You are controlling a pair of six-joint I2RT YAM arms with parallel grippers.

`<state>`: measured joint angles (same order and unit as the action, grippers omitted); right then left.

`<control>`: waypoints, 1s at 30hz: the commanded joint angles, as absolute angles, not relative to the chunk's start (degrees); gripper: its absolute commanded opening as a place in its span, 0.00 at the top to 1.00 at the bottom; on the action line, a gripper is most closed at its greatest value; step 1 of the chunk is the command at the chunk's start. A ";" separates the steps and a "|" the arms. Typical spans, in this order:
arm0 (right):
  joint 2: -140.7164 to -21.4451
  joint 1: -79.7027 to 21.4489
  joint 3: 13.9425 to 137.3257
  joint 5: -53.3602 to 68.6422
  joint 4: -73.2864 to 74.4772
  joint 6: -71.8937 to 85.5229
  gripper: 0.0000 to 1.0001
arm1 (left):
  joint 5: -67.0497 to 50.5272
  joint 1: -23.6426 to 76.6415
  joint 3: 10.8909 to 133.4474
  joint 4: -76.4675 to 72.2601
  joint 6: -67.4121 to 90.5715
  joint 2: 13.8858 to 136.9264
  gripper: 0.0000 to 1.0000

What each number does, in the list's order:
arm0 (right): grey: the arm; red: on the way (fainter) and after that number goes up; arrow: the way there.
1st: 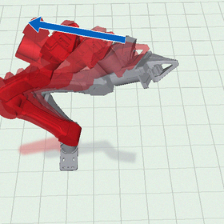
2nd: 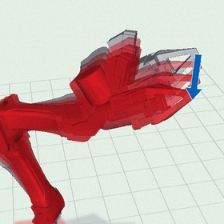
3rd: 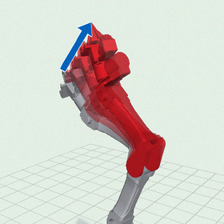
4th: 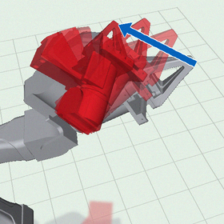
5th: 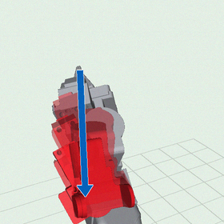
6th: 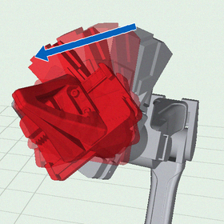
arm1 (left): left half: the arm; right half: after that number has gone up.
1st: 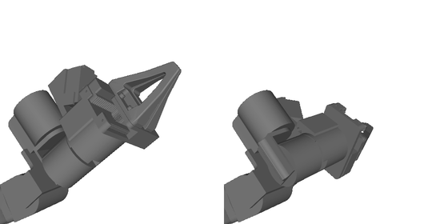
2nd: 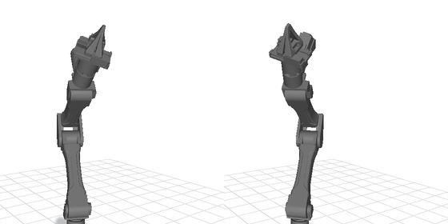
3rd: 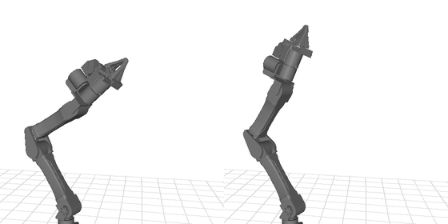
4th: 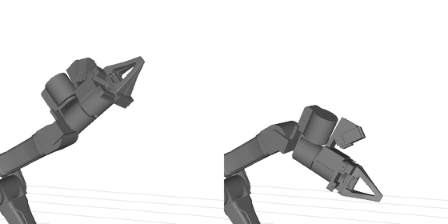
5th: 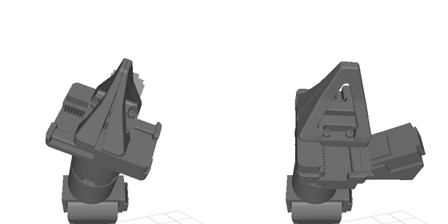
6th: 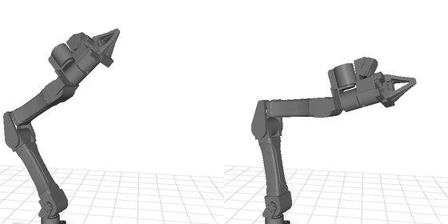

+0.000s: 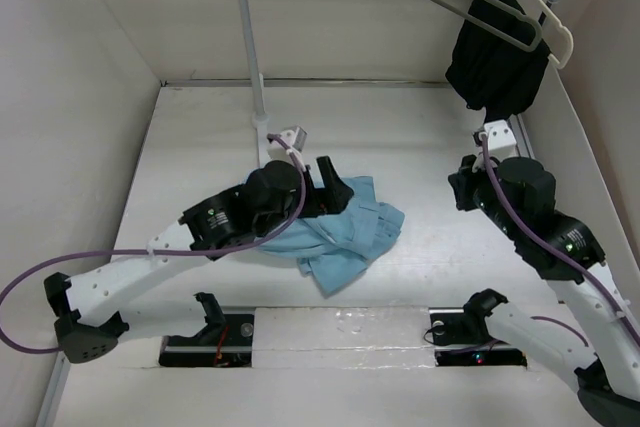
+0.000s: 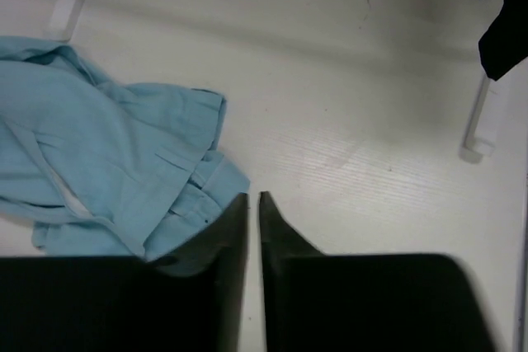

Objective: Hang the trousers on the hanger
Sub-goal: Flatten out the trousers at the center of the board.

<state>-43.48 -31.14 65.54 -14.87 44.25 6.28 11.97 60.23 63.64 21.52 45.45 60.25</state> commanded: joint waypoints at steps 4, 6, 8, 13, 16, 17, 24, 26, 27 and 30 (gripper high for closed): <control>-45.26 -31.99 63.64 -10.64 44.21 4.31 1.00 | 40.40 59.51 79.79 38.39 44.99 63.62 0.47; -45.61 -31.99 61.09 -8.62 42.20 4.13 1.00 | 35.54 54.35 78.85 38.42 46.31 65.83 0.79; -45.53 -33.22 56.64 -6.17 38.70 4.57 0.81 | 13.73 35.48 65.30 26.55 46.58 63.04 0.83; -47.10 -34.45 50.28 -0.45 30.96 4.14 0.38 | 6.42 22.43 55.22 24.52 47.81 58.19 0.08; -51.49 -35.95 46.68 3.07 24.73 3.69 0.24 | 1.00 11.54 48.99 25.05 45.45 57.31 0.01; -54.03 -35.95 46.06 4.21 23.48 3.60 0.18 | 0.36 8.99 46.78 23.48 45.09 57.57 0.01; -71.06 -36.47 42.98 12.47 10.74 2.81 0.04 | -12.47 2.81 36.74 11.01 45.17 67.93 0.01; -75.74 -36.47 43.33 14.57 6.25 3.34 0.05 | -13.27 3.95 35.60 6.79 45.53 72.32 0.01; -78.02 -36.47 43.85 15.11 5.02 3.60 0.06 | -15.45 3.96 35.60 4.94 45.35 73.73 0.01; -86.03 -37.61 48.85 17.66 3.60 3.78 0.31 | -18.01 5.36 36.74 1.24 45.79 78.22 0.05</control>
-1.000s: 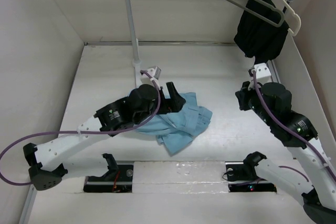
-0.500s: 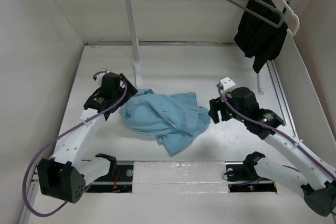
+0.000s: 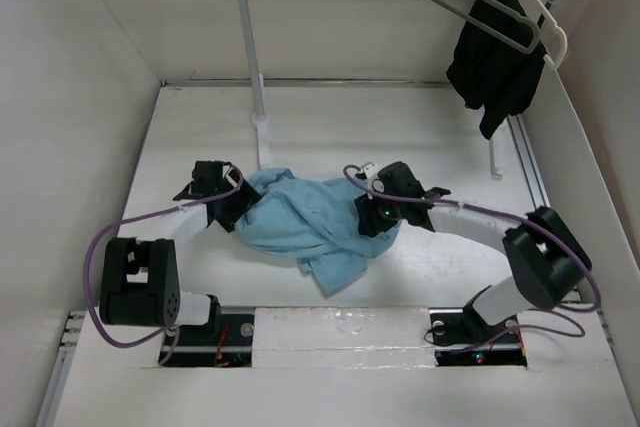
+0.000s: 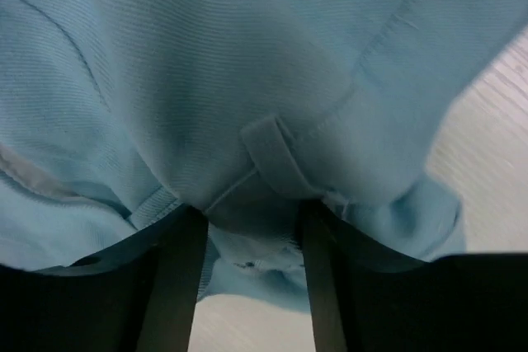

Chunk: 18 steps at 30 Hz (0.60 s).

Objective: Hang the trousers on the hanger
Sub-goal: Flatten out the trousers at the center of the board.

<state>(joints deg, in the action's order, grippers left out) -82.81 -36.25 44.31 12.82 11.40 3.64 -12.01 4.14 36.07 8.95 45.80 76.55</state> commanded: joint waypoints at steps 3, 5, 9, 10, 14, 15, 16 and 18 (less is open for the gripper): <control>-89.30 -39.37 57.37 15.75 7.56 2.55 1.00 | -20.14 5.36 38.50 -0.62 46.93 77.26 0.91; -87.03 -41.04 62.64 10.58 11.85 0.71 1.00 | -16.46 5.36 45.41 6.72 45.19 74.45 1.00; -82.36 -42.28 83.16 5.63 19.58 -3.51 1.00 | -10.12 -0.76 71.18 18.17 40.36 70.14 1.00; -81.40 -42.28 87.15 4.49 22.99 -5.08 1.00 | -8.72 -0.79 76.67 20.11 39.38 70.05 1.00; -76.83 -41.41 98.78 -1.82 29.43 -7.29 1.00 | -4.48 -0.79 101.21 31.79 36.56 72.68 1.00; -74.99 -40.61 99.22 -1.32 30.57 -7.29 1.00 | -3.79 0.17 105.08 32.86 36.48 72.69 1.00; -73.75 -38.69 97.84 -0.71 32.59 -6.77 1.00 | -3.43 2.00 105.29 33.48 36.21 71.73 0.86; -71.21 -36.92 93.54 -0.96 33.74 -6.16 1.00 | -5.70 2.02 101.62 32.44 37.00 69.01 0.52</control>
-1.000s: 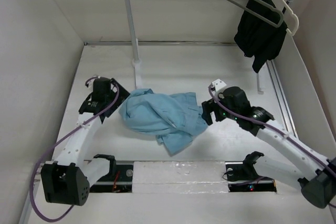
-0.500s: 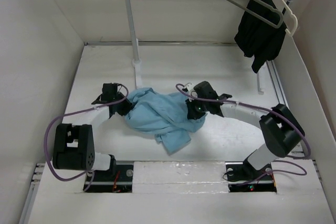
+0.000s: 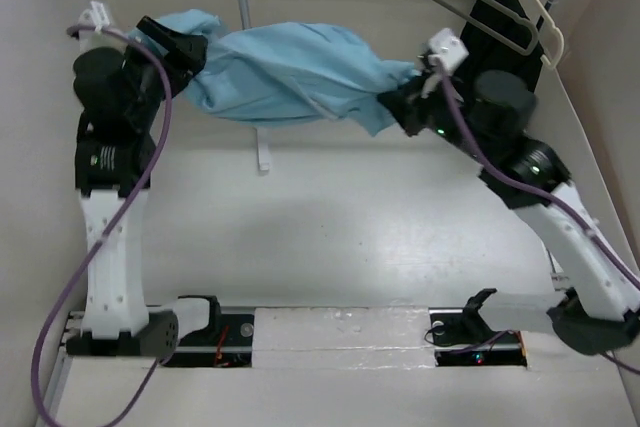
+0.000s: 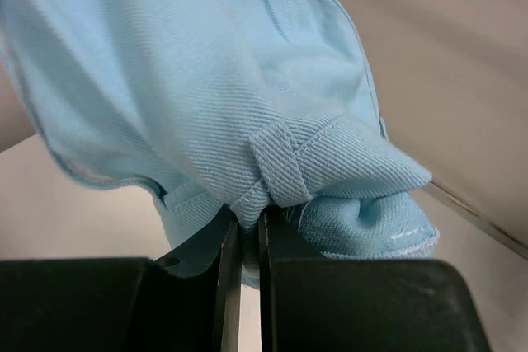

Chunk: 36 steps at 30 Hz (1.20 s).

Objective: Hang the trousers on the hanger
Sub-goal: Flatten out the trousers at the center of the board.

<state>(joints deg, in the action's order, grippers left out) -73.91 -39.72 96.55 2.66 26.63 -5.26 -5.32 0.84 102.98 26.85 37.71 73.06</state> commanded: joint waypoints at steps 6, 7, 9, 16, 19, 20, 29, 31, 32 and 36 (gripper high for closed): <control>-60.65 -23.84 70.07 -2.55 33.49 -2.64 0.94 | 7.08 3.07 80.88 34.88 36.21 55.29 0.01; -59.17 -21.99 67.79 -2.11 32.27 -2.64 0.85 | 8.77 4.82 77.47 36.28 36.12 53.80 0.01; -58.45 -17.96 62.70 -1.67 30.85 -2.46 0.67 | 9.67 4.83 73.50 36.12 36.73 52.56 0.01; -59.59 -14.24 61.43 -1.50 31.64 -2.37 0.18 | 13.01 4.83 57.59 29.19 36.83 54.56 0.01; -58.19 -15.90 59.08 -1.32 31.47 -1.85 0.57 | 10.91 2.74 54.68 25.76 37.09 60.44 0.07; -57.66 -16.69 57.76 -0.80 31.20 -1.85 0.85 | 10.12 2.72 54.23 23.32 37.35 62.12 0.10; -56.86 -15.04 43.96 2.34 25.76 -1.23 0.46 | 8.61 5.17 55.28 13.63 39.21 80.50 0.14; -61.83 -11.00 41.49 11.18 19.56 -1.14 0.41 | 8.97 5.19 57.90 13.79 38.15 86.17 0.17; -61.87 -10.46 41.57 11.25 19.51 -1.14 0.41 | 9.23 5.19 57.92 13.80 38.14 86.22 0.17; -71.36 -12.29 43.42 19.15 17.85 -0.18 0.39 | 8.88 5.19 60.90 12.40 37.88 91.83 0.18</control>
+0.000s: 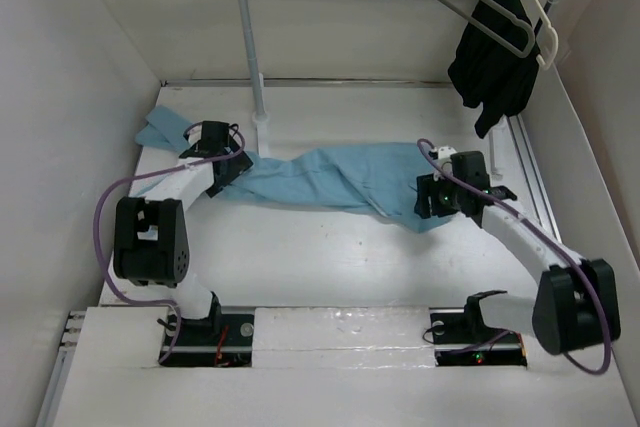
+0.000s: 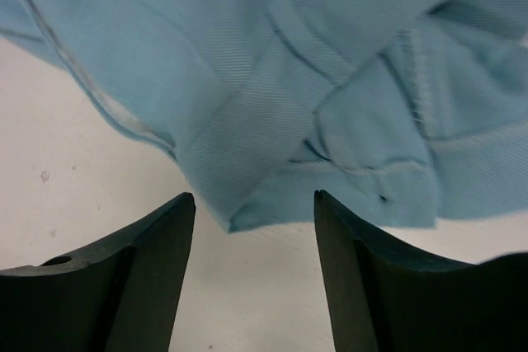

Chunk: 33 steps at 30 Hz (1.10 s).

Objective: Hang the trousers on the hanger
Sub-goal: Flatten out the trousers at the center of the board.

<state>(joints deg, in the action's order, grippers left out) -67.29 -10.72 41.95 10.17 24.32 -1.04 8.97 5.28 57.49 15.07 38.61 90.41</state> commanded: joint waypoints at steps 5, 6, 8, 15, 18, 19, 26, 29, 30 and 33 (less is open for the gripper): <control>-72.95 -14.33 38.94 20.57 13.01 3.77 0.30 | 7.12 5.19 64.06 10.99 37.62 95.45 0.18; -73.65 -14.33 38.67 20.31 12.05 4.48 0.30 | 7.21 5.19 64.59 11.25 37.79 98.41 0.18; -74.27 -13.71 38.58 18.99 11.43 4.83 0.32 | 7.03 5.19 65.56 11.16 37.62 100.10 0.19; -71.90 -13.18 44.11 13.10 15.28 2.38 1.00 | 4.66 5.19 70.73 12.73 36.92 102.40 1.00; -65.93 -12.66 52.01 10.03 21.50 0.97 1.00 | 2.64 5.19 73.30 15.72 35.69 95.93 1.00; -62.52 -12.66 54.47 8.45 23.88 0.71 1.00 | 2.55 5.19 73.65 17.47 35.42 93.80 1.00; -48.01 -10.03 68.81 4.40 43.93 -2.20 1.00 | 3.41 5.19 70.23 26.88 33.84 75.87 1.00; -44.66 -10.02 69.87 0.27 51.57 -1.23 1.00 | 7.10 5.19 65.85 30.49 33.49 69.19 1.00; -43.00 -10.02 70.13 -2.17 52.81 -0.53 1.00 | 7.99 5.19 65.48 31.63 33.40 66.12 1.00; -41.66 -10.02 72.76 -5.88 56.32 -0.26 1.00 | 10.11 3.61 65.65 36.55 34.10 60.58 1.00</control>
